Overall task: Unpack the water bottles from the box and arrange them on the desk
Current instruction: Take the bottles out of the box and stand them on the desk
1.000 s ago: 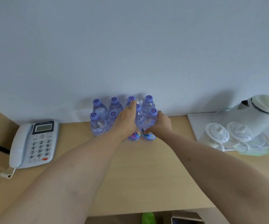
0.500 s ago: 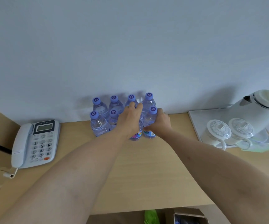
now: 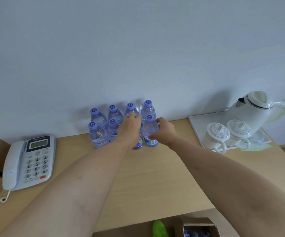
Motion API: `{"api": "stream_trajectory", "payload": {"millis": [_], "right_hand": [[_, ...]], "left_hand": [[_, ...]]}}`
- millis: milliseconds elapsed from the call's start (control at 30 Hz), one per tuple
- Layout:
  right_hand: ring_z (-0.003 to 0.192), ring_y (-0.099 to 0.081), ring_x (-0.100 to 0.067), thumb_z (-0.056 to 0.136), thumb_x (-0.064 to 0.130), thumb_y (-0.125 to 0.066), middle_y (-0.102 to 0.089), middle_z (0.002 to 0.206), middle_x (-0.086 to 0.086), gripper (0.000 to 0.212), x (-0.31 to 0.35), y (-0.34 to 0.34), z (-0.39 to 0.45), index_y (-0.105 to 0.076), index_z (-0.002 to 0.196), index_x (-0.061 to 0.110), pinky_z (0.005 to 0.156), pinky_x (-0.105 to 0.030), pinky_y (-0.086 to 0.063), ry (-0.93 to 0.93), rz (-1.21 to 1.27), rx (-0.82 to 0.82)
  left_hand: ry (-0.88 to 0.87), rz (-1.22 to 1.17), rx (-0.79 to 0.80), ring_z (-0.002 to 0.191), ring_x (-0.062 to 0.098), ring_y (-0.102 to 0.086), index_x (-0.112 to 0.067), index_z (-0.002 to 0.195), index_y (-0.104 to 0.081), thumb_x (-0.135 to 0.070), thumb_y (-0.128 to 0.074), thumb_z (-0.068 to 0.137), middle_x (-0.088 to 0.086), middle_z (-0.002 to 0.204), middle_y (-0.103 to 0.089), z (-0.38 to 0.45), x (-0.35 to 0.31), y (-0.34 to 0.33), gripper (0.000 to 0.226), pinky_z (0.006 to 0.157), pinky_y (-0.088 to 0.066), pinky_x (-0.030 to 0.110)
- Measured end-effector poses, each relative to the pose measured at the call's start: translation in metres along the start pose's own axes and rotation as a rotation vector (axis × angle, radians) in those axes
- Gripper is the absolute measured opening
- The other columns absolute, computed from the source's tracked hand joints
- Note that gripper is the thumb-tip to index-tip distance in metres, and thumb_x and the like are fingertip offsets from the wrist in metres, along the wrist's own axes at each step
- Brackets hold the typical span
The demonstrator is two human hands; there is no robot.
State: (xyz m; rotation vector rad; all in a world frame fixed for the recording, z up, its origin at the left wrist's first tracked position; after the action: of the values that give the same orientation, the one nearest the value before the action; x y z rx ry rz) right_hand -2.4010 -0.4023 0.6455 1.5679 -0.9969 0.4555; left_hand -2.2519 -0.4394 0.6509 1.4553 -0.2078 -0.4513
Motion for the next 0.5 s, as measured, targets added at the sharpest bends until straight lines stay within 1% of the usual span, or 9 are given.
{"api": "stream_trajectory", "payload": {"millis": [67, 133, 233, 300, 367, 433, 500], "right_hand": [[0.102, -0.06, -0.025, 0.077, 0.022, -0.076, -0.062, 0.114, -0.006, 0.058, 0.0, -0.002, 0.001, -0.05, 0.128, 0.013, 0.088, -0.041, -0.054, 0.016, -0.01, -0.025], [0.099, -0.061, -0.024, 0.078, 0.026, -0.074, -0.064, 0.111, -0.005, 0.054, 0.001, -0.004, 0.003, -0.053, 0.126, 0.016, 0.086, -0.039, -0.054, 0.029, -0.032, -0.047], [0.098, -0.062, -0.026, 0.079, 0.023, -0.071, -0.066, 0.106, -0.005, 0.046, 0.001, -0.005, 0.005, -0.056, 0.122, 0.015, 0.085, -0.041, -0.054, 0.04, -0.016, -0.065], [0.098, -0.062, -0.027, 0.079, 0.023, -0.071, -0.067, 0.104, -0.005, 0.047, 0.0, -0.003, 0.005, -0.056, 0.123, 0.015, 0.088, -0.043, -0.054, 0.036, 0.009, -0.063], [0.098, -0.062, -0.025, 0.079, 0.024, -0.072, -0.066, 0.105, -0.004, 0.051, 0.0, -0.002, 0.003, -0.054, 0.126, 0.016, 0.089, -0.041, -0.053, 0.028, 0.024, -0.059], [0.099, -0.061, -0.024, 0.081, 0.025, -0.072, -0.065, 0.108, -0.005, 0.052, 0.003, 0.001, 0.0, -0.052, 0.128, 0.015, 0.088, -0.039, -0.053, 0.031, 0.006, -0.038], [0.102, -0.06, -0.027, 0.082, 0.025, -0.071, -0.063, 0.113, -0.008, 0.052, 0.008, 0.003, -0.001, -0.05, 0.128, 0.011, 0.089, -0.041, -0.053, 0.037, -0.059, -0.006]], "left_hand": [[-0.007, -0.009, 0.001, 0.098, 0.029, -0.045, -0.007, 0.105, -0.045, 0.013, -0.057, 0.07, 0.012, 0.113, -0.042, 0.0, 0.002, 0.0, 0.042, 0.056, -0.038, 0.037], [-0.01, -0.019, 0.003, 0.097, 0.029, -0.045, -0.007, 0.104, -0.045, 0.013, -0.058, 0.068, 0.011, 0.113, -0.042, 0.001, 0.003, -0.001, 0.043, 0.056, -0.039, 0.036], [-0.013, -0.055, 0.008, 0.096, 0.028, -0.045, -0.007, 0.105, -0.045, 0.013, -0.058, 0.068, 0.011, 0.112, -0.042, 0.001, 0.006, -0.001, 0.044, 0.057, -0.044, 0.039], [-0.008, -0.102, 0.017, 0.094, 0.028, -0.045, -0.008, 0.106, -0.045, 0.011, -0.06, 0.069, 0.011, 0.112, -0.041, 0.0, 0.008, -0.001, 0.044, 0.062, -0.049, 0.043], [-0.001, -0.138, 0.036, 0.094, 0.028, -0.046, -0.009, 0.107, -0.045, 0.008, -0.063, 0.069, 0.01, 0.112, -0.041, -0.001, 0.009, 0.001, 0.045, 0.066, -0.051, 0.046], [-0.004, -0.158, 0.04, 0.097, 0.028, -0.045, -0.009, 0.11, -0.046, 0.002, -0.067, 0.069, 0.009, 0.112, -0.041, 0.0, 0.008, 0.005, 0.048, 0.066, -0.05, 0.045], [-0.023, -0.152, 0.022, 0.1, 0.029, -0.044, -0.01, 0.113, -0.047, -0.005, -0.068, 0.068, 0.009, 0.113, -0.043, 0.003, 0.005, 0.012, 0.05, 0.067, -0.048, 0.042]]}}
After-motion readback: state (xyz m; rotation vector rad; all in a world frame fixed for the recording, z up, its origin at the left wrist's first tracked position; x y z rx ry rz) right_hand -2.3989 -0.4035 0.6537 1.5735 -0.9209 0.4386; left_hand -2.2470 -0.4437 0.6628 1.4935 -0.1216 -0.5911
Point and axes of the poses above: each hand's wrist, its own z-axis towards the middle knuckle, its own y-axis out of the back of the hand, x = y × z, the point moved 1 cm from there along z, towards the middle knuckle
